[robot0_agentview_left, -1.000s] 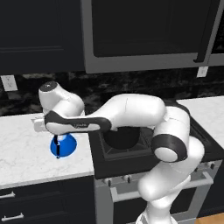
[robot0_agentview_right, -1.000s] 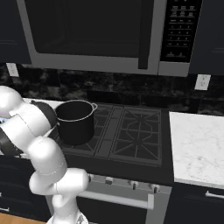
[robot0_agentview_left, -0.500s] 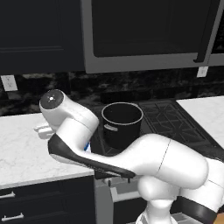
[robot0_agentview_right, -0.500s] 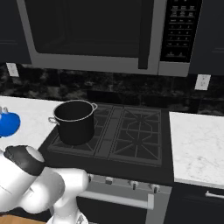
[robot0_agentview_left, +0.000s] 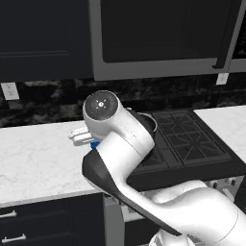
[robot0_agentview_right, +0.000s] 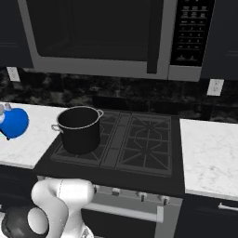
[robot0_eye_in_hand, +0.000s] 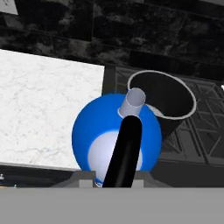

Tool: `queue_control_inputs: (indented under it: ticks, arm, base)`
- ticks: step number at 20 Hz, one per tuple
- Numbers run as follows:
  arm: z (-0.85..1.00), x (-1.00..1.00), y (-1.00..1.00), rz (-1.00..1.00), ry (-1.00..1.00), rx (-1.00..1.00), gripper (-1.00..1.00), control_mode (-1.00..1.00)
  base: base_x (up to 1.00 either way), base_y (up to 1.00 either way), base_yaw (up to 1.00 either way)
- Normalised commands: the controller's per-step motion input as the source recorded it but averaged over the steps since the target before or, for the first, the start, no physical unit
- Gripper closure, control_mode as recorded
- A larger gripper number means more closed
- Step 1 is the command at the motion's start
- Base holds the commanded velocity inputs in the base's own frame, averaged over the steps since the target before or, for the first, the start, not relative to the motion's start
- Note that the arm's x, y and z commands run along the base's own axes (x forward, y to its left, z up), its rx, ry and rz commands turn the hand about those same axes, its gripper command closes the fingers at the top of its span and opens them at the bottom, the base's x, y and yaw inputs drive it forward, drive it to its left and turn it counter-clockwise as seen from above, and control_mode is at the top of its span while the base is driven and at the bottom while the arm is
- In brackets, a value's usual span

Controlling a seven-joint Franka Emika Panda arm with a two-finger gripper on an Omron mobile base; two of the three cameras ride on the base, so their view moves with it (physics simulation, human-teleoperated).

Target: Pick the kettle from the counter and place it on a stove burner. Then turn the burner on.

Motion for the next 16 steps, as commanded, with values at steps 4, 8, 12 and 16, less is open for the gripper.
queue_control_inputs:
  ticks: [4,8,12,16]
  arm:
    - [0.76,-0.18,-0.95,0.00,-0.08,-0.04,1.00,-1.00]
    - [0.60,-0.15,-0.99,0.00,-0.03,-0.04,1.00,-1.00]
    - [0.52,-0.21,-0.98,0.00,0.00,-0.01,1.00,-1.00]
    - [0.18,-0.16,-0.93,0.00,0.03,0.00,1.00,-1.00]
  base:
    - [0.00,0.00,0.00]
    - [0.00,0.00,0.00]
    - [0.00,0.00,0.00]
    - [0.00,0.00,0.00]
